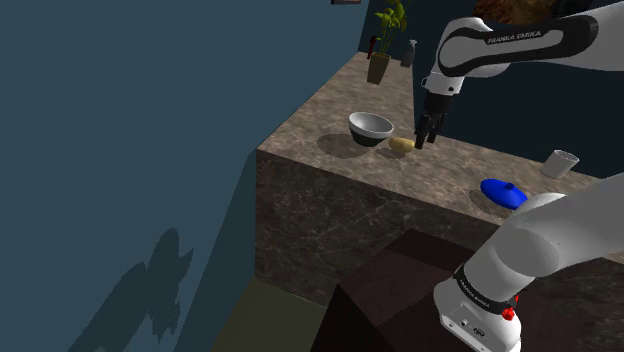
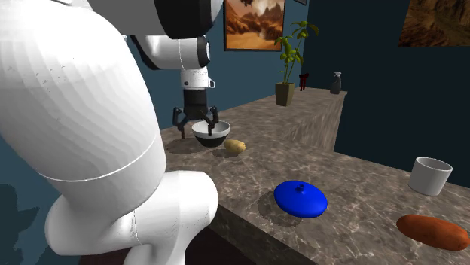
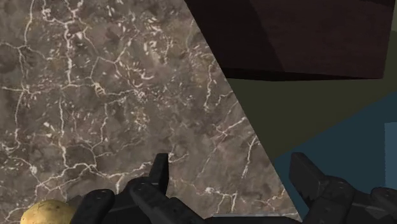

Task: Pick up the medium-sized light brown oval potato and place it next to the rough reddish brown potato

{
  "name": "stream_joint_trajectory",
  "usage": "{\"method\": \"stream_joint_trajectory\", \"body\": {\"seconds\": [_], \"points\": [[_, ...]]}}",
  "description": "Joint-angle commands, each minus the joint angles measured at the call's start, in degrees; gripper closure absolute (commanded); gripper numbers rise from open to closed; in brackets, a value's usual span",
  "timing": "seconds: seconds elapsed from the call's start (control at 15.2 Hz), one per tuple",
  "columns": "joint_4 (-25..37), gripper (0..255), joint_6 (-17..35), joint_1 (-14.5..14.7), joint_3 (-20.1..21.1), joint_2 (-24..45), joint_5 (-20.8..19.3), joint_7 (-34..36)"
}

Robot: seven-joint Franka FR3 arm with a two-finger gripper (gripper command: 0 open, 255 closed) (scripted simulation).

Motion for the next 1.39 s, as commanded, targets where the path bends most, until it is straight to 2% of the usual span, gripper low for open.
{"method": "stream_joint_trajectory", "body": {"seconds": [0.0, 0.33, 0.66, 0.92, 1.19, 1.32], "points": [[2.2, 0, 2.0, 0.2, -1.8, 3.8, -0.3, -3.7], [8.0, 0, 7.3, 0.3, -6.2, 14.1, 0.6, -13.2], [15.7, 0, 11.0, -0.2, -9.2, 25.4, 4.2, -23.2], [23.4, 0, 12.6, -1.8, -10.0, 34.9, 8.3, -31.1], [32.6, 0, 12.8, -4.5, -9.3, 44.4, 12.4, -38.0], [33.9, 0, 13.4, -5.2, -8.9, 46.3, 13.2, -39.1]]}}
